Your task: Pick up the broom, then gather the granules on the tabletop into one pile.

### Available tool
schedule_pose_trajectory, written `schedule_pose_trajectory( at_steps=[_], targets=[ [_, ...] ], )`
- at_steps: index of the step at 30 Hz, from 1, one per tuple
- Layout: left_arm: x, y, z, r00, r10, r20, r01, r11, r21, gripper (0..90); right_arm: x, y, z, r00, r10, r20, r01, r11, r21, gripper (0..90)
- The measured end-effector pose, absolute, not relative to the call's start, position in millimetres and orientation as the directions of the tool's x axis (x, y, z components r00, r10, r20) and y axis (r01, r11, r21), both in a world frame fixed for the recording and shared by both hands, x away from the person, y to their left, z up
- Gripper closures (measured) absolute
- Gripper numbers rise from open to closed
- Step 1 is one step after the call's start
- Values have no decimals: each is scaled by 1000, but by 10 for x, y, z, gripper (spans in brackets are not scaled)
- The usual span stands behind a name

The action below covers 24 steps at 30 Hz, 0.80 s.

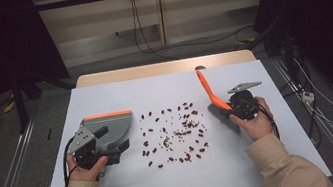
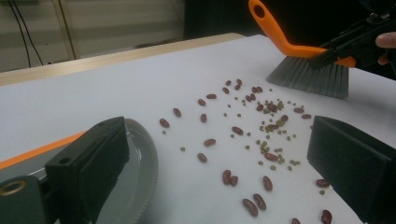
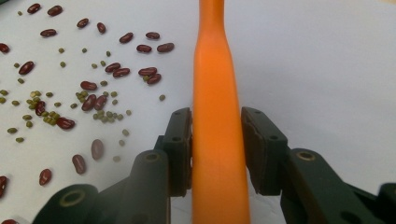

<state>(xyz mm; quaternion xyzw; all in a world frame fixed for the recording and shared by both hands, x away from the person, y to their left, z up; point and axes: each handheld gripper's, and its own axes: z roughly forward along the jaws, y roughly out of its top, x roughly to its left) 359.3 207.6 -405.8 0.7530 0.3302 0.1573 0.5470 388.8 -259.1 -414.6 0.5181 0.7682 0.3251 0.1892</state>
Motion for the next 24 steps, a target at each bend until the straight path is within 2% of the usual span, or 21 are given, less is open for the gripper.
schedule_pose_trajectory(
  at_steps=[2, 18, 24],
  targets=[
    [3595, 2081, -4060, 732, 669, -126, 327, -183, 927, 54, 3887, -2587, -4145, -388, 921, 41, 672, 252, 697, 698],
    [3589, 2167, -4089, 723, 679, -127, 333, -182, 925, 55, 3906, -2574, -4153, -341, 938, 60, 692, 207, 691, 707],
    [3596, 2186, -4105, 719, 683, -130, 342, -185, 921, 55, 3910, -2562, -4136, -355, 933, 65, 702, 220, 677, 711]
  ],
)
